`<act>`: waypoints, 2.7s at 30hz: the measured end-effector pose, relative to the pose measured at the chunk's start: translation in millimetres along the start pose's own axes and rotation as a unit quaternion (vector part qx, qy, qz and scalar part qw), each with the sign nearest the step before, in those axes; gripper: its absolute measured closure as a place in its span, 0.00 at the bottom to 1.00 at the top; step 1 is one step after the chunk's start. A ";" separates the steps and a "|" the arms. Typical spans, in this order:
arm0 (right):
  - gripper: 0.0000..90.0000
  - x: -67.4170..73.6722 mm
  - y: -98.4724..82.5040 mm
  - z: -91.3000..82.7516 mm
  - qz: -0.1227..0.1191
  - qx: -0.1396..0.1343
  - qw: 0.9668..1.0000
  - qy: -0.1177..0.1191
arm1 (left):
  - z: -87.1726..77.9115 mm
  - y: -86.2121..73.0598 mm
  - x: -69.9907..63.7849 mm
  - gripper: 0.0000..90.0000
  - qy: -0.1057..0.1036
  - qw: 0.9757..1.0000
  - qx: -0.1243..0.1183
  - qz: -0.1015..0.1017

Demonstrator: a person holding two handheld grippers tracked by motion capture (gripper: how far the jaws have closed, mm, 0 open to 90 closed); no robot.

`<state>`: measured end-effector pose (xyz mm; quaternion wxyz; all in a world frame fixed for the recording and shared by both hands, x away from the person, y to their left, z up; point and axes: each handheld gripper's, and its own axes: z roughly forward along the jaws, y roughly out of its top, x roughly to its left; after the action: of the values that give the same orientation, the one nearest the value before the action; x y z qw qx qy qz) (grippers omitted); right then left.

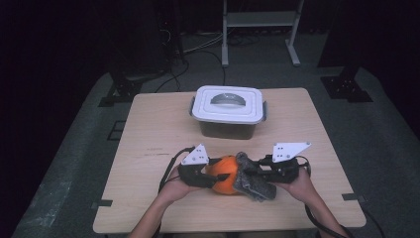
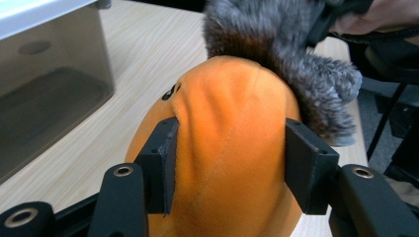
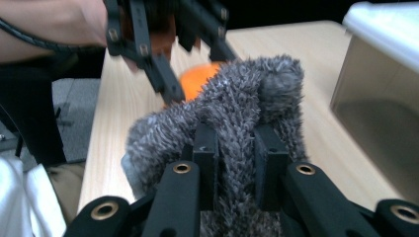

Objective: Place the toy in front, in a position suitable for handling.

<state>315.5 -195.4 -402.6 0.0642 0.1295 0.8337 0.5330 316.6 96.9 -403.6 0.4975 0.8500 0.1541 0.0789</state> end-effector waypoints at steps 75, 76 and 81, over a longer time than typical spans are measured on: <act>0.82 -13.9 -10.1 -8.5 0.015 0.039 0.999 -0.031 | 15.4 -5.5 -3.3 0.43 -0.002 1.000 0.020 0.006; 0.82 -16.7 -11.3 -9.8 0.025 0.041 0.998 -0.033 | 15.7 -4.3 -4.6 0.47 -0.002 1.000 0.022 0.006; 0.82 -12.1 -4.0 -14.8 0.025 0.012 0.999 -0.018 | 18.3 -3.5 -8.2 0.51 0.001 1.000 0.022 0.001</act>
<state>322.9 -213.3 -400.4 0.0648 0.1608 0.8352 0.5219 313.5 80.6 -415.5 0.4786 0.8607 0.1554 0.0769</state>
